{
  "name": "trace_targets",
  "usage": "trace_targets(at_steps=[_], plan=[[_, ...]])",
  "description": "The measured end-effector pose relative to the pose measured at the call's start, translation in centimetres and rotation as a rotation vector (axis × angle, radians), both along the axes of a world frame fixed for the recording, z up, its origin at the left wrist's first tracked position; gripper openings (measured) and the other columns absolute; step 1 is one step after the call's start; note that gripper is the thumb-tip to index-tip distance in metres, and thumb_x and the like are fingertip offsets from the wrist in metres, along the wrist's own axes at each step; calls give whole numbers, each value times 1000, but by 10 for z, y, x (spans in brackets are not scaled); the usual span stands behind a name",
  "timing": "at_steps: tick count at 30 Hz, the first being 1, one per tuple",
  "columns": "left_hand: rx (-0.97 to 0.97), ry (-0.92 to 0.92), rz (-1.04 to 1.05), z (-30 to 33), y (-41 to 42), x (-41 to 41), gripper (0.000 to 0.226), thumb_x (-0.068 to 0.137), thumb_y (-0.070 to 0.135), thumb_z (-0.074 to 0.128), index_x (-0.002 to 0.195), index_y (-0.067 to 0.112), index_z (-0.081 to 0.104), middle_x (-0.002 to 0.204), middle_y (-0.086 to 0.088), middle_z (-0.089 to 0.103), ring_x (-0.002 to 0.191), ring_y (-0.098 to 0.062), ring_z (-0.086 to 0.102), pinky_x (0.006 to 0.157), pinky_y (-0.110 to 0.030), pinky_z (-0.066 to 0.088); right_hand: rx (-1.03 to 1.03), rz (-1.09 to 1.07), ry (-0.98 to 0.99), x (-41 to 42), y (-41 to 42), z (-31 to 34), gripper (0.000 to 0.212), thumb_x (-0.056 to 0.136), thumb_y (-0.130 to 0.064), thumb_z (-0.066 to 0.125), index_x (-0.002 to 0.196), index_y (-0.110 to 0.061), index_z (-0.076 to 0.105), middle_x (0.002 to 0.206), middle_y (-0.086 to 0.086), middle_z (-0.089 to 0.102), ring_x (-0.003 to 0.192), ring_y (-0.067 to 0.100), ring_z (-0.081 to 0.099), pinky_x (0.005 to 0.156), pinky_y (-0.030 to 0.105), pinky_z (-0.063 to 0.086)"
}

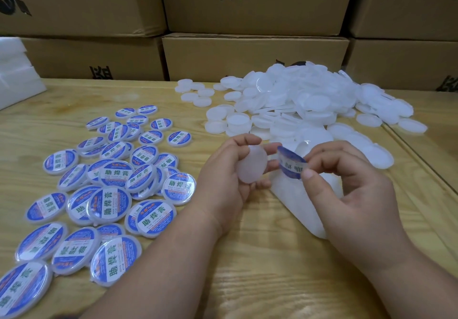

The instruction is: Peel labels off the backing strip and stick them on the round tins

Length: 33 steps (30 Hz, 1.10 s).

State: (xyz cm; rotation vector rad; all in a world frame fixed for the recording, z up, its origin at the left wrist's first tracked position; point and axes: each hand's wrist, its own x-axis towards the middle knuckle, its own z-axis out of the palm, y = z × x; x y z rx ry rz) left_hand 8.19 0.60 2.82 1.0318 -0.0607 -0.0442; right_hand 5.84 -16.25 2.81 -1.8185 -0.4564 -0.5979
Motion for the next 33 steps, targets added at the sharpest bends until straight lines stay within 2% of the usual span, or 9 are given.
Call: trace_targets(at_steps=[3, 6, 8, 12, 16, 20, 26, 30, 33], plan=[[48, -51, 14, 0, -4, -1, 32, 111, 26, 31, 110, 12, 60, 114, -16, 75, 88, -30, 71, 57, -29, 52, 54, 65, 146, 0, 4, -1, 7, 81, -16, 64, 74, -18, 66, 100, -3, 63, 101, 6, 61, 86, 8, 41], [77, -63, 18, -1, -5, -2, 39, 110, 35, 30, 107, 12, 61, 105, -18, 76, 67, -27, 66, 51, -30, 45, 62, 134, 262, 1, 5, -2, 12, 84, -18, 68, 72, -16, 68, 105, -6, 62, 108, 2, 62, 86, 5, 40], [96, -85, 6, -2, -4, -2, 37, 102, 38, 35, 100, 13, 62, 101, -19, 76, 58, -25, 58, 46, -26, 39, 57, 159, 297, 1, 5, -3, 19, 91, -8, 71, 72, -13, 70, 106, -4, 61, 113, 4, 63, 87, 5, 40], [137, -154, -29, -4, -2, -2, 32, 85, 28, 36, 98, 14, 62, 100, -20, 75, 66, -24, 64, 45, -25, 37, 68, 141, 316, 1, 8, -3, 25, 90, -1, 69, 70, -17, 71, 106, -1, 62, 111, 1, 64, 84, 7, 43], [206, -175, -60, -6, -3, -2, 34, 73, 17, 38, 98, 14, 61, 97, -16, 76, 66, -25, 65, 48, -27, 34, 90, 93, 321, 1, 9, -2, 26, 89, -6, 70, 68, -21, 70, 92, -16, 63, 109, -2, 66, 83, 17, 47], [250, -188, -85, -5, -6, -4, 37, 67, 10, 39, 96, 15, 62, 92, -10, 77, 65, -21, 65, 49, -26, 34, 90, 31, 330, 1, 9, 0, 22, 87, -9, 72, 68, -19, 73, 87, -19, 64, 102, -3, 69, 90, 32, 49], [294, -177, -81, -4, -7, -6, 38, 68, 8, 40, 93, 20, 65, 88, -5, 76, 67, -18, 63, 50, -26, 38, 32, 15, 331, 0, 9, 2, 21, 86, -6, 74, 68, -17, 74, 82, -18, 60, 94, -14, 66, 75, 5, 40], [284, -167, -77, -2, -7, -6, 40, 67, 8, 41, 84, 29, 70, 91, -8, 75, 72, -19, 61, 52, -27, 40, 0, -16, 316, 0, 9, 2, 21, 86, -5, 75, 69, -17, 75, 83, -8, 59, 85, -19, 63, 73, 2, 39], [285, -167, -68, -1, -8, -7, 42, 66, 8, 41, 81, 33, 72, 100, -20, 73, 76, -22, 59, 53, -28, 40, -19, -39, 309, 0, 9, 2, 19, 84, -8, 76, 69, -20, 76, 82, -8, 60, 81, -17, 61, 74, 3, 39]])
